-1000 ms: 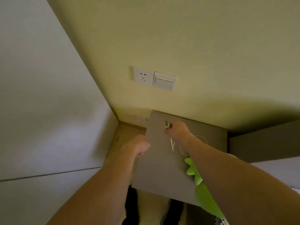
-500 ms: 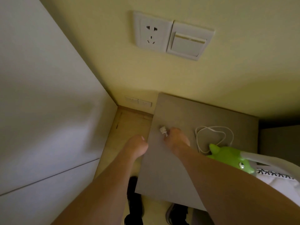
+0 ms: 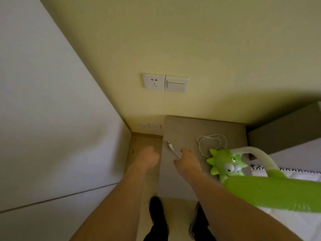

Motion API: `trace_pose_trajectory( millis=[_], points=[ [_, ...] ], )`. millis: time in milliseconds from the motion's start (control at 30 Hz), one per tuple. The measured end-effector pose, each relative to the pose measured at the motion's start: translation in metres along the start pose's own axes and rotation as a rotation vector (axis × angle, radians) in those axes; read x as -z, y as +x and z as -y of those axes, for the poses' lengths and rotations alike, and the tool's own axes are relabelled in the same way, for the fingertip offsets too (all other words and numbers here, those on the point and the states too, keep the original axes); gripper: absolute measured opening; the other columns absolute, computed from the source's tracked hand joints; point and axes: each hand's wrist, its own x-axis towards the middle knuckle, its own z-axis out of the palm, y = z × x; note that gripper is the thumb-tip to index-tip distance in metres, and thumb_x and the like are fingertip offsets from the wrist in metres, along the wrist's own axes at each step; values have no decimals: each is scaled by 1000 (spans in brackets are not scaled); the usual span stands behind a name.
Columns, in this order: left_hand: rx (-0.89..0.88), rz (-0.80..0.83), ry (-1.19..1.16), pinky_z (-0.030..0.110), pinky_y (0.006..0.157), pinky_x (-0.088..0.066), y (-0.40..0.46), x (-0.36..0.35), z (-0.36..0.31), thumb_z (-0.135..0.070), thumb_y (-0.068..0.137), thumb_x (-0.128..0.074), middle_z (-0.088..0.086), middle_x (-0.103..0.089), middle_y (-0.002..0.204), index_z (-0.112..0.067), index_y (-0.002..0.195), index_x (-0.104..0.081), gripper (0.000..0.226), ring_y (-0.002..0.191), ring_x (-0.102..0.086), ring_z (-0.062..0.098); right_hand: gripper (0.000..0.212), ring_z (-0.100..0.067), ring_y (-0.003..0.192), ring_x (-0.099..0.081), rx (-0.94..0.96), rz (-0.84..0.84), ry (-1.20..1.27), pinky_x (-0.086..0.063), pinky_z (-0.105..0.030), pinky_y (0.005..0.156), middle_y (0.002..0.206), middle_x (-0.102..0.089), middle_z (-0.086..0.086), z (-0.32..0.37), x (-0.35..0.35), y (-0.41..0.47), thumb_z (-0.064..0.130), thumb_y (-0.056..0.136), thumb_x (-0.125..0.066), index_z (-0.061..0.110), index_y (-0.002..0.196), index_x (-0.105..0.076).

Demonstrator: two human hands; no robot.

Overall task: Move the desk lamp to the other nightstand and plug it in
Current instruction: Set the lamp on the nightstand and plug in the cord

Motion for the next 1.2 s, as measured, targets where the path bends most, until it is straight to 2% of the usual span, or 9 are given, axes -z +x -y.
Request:
trace_pose_trajectory(
  millis=[167, 333, 433, 533, 600, 767, 867, 1000, 1200],
  points=[
    [-73, 2, 50, 32, 92, -42, -45, 5, -13, -21, 93, -46, 12, -56, 135, -9, 128, -56, 38, 121, -53, 28, 46, -29, 122, -49, 15, -23, 101, -43, -36, 98, 131, -50, -10, -10, 12, -42, 24, 82, -58, 12, 126, -50],
    [-139, -49, 25, 28, 85, -38, -51, -4, -17, -28, 92, -48, 8, -58, 132, -13, 127, -58, 39, 119, -55, 26, 46, -29, 122, -49, 85, -78, 90, -42, -35, 97, 133, -52, -10, -22, 7, -43, 25, 83, -58, 12, 127, -50],
    [-171, -77, 60, 29, 80, -42, -25, -9, -8, -27, 91, -47, 6, -63, 114, -17, 116, -63, 31, 104, -59, 23, 52, -29, 125, -47, 81, -68, 73, -41, -36, 99, 138, -47, -9, -34, -6, -18, 27, 84, -56, 15, 133, -46],
    [-200, -125, 30, 33, 71, -46, 28, -15, 4, -22, 91, -44, 8, -60, 91, -19, 92, -58, 14, 81, -58, 24, 52, -30, 125, -47, 71, -121, 71, -41, -37, 101, 139, -46, -11, -50, -29, 26, 25, 86, -51, 15, 136, -44],
    [-207, -131, -11, 36, 69, -52, 64, -24, 8, -20, 92, -43, 12, -62, 87, -16, 90, -54, 12, 82, -63, 30, 49, -32, 125, -47, 96, -183, 80, -41, -37, 102, 139, -47, -14, -58, -51, 56, 21, 88, -47, 12, 136, -44],
    [-279, -99, -3, 29, 56, -49, 151, -69, 18, -25, 88, -47, 9, -63, 73, -8, 93, -61, 23, 69, -65, 29, 49, -32, 127, -46, 183, -323, 81, -39, -37, 103, 139, -46, -16, -72, -85, 130, 18, 90, -44, 9, 138, -42],
    [-336, -130, 31, 24, 51, -45, 200, -93, 21, -37, 86, -52, 7, -63, 60, -9, 66, -60, 35, 47, -59, 24, 49, -33, 129, -42, 273, -410, 25, -36, -36, 105, 140, -45, -19, -78, -92, 179, 19, 92, -45, 6, 139, -40],
    [-394, -211, 221, 14, 38, -35, 230, -108, 20, -65, 77, -57, -5, -51, 28, -15, 54, -58, 56, 19, -43, 12, 51, -31, 134, -38, 350, -494, -13, -30, -33, 109, 144, -42, -18, -80, -94, 226, 22, 94, -46, 5, 141, -36],
    [-523, -299, 200, 15, 43, -35, 250, -110, 15, -39, 74, -62, -6, -49, 29, -15, 55, -58, 31, 28, -40, 14, 50, -31, 129, -44, 410, -620, 29, -36, -31, 103, 140, -48, -17, -69, -104, 253, 21, 89, -50, 9, 137, -42]
  ],
)
